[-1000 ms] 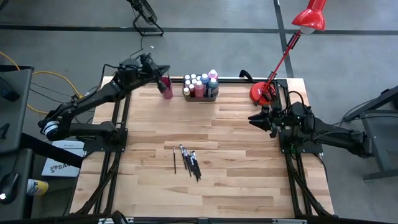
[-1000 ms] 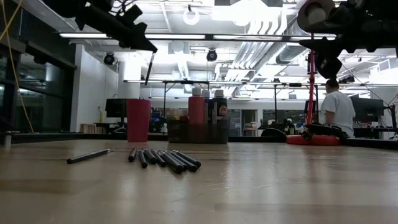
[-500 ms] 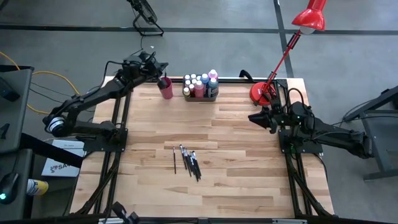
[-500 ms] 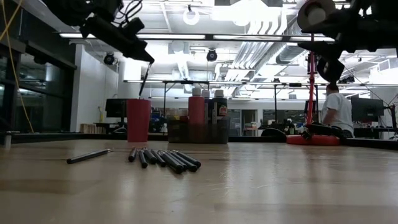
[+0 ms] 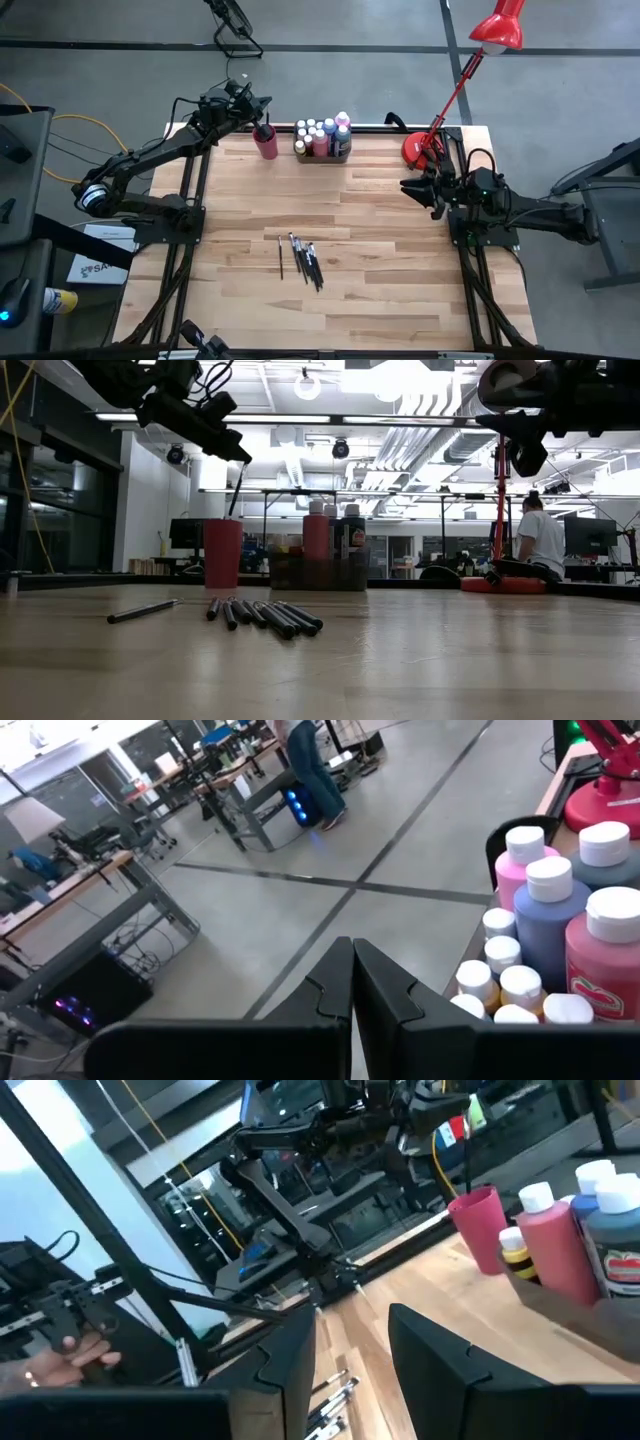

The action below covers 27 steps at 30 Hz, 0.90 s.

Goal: Pick & Place Paint Supplies
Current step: Put the black paint brush into the pink cup

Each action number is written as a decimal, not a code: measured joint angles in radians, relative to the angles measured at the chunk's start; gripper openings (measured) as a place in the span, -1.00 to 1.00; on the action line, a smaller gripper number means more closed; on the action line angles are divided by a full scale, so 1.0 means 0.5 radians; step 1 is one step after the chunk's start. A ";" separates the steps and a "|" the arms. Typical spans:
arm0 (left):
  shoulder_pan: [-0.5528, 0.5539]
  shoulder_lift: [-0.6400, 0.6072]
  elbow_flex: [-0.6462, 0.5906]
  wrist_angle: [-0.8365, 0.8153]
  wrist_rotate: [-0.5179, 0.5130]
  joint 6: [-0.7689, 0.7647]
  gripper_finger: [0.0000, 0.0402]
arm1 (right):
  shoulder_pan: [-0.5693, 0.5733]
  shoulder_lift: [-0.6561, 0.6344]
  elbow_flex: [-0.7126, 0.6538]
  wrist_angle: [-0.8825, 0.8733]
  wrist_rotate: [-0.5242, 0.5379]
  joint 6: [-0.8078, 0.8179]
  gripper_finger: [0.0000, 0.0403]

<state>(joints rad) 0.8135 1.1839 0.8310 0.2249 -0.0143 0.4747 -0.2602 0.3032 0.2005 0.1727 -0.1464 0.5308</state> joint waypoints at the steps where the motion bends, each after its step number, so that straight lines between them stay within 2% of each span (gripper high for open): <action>1: 0.000 0.000 0.000 0.001 0.000 0.000 -1.00 | 0.033 0.012 -0.010 0.030 0.031 -0.009 -0.39; 6: 0.000 0.000 0.000 0.021 -0.008 0.000 -1.00 | 0.196 0.064 -0.235 0.511 0.149 -0.066 -0.39; 9: 0.006 0.000 0.000 0.022 -0.042 0.033 -1.00 | 0.249 0.065 -0.371 0.673 0.285 -0.076 -0.39; 16: 0.106 0.000 0.000 0.021 -0.039 0.010 -1.00 | 0.277 0.058 -0.383 0.704 0.349 -0.114 -0.39; 23: 0.099 0.000 -0.001 -0.051 0.002 -0.035 -1.00 | 0.277 0.059 -0.384 0.700 0.341 -0.061 -0.39; 27: 0.101 -0.001 -0.090 -0.003 -0.006 -0.121 -1.00 | 0.277 0.059 -0.384 0.698 0.341 -0.066 -0.39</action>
<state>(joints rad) 0.8639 1.1835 0.7862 0.2232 -0.0173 0.4144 -0.1215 0.3328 0.0086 0.5217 0.0242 0.4978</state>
